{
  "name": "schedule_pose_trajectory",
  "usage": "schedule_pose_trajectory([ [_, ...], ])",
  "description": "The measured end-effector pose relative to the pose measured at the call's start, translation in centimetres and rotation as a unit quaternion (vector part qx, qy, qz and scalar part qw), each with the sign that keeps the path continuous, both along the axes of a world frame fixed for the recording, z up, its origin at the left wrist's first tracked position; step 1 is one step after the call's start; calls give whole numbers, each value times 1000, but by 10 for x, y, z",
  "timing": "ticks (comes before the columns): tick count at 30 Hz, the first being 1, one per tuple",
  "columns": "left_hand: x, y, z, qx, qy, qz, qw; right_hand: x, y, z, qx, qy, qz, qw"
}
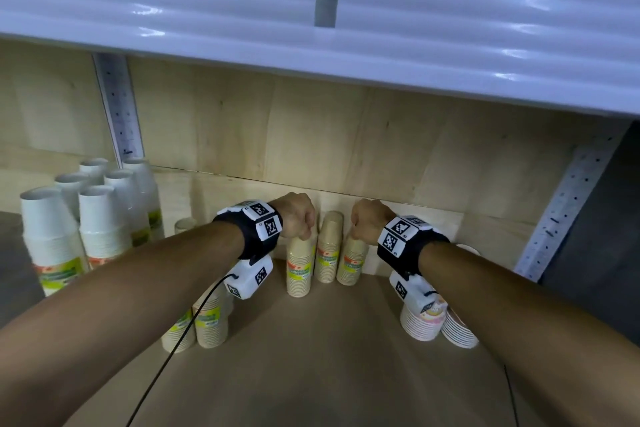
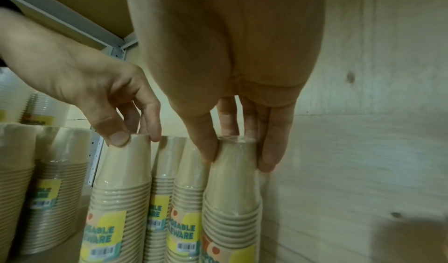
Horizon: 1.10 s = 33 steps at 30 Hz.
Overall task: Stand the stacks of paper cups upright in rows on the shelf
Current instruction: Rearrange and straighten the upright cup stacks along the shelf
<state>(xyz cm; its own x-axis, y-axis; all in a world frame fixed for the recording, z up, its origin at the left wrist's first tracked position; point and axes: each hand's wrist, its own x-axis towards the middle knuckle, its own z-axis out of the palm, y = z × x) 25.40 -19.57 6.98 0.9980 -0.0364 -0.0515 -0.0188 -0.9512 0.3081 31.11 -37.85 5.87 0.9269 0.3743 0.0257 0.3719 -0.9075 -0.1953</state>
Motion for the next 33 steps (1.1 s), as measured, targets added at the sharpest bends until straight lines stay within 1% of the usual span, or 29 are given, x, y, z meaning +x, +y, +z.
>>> schedule_pose_trajectory([
  [6,9,1,-2,-3,13,-8,1000,11,5,-3,12,2,-11,1000],
  [12,11,1,-2,10,24,-13,1000,14,7,-2,17,-18,-10,1000],
  [17,2,6,7,5,11,-8,1000,9,8,4,18,-44,-4,999],
  [20,-8,16,20,8,11,0,1000,1,12,14,18,-63,20,998],
  [26,-40,49,48,19,8,54,998,-15,41,35,27,-112,67,991],
  [30,-71,76,61,25,5,88,996,-39,72,45,46,-119,118,985],
  [33,-95,97,63,9,6,121,993,-60,96,44,53,-100,172,979],
])
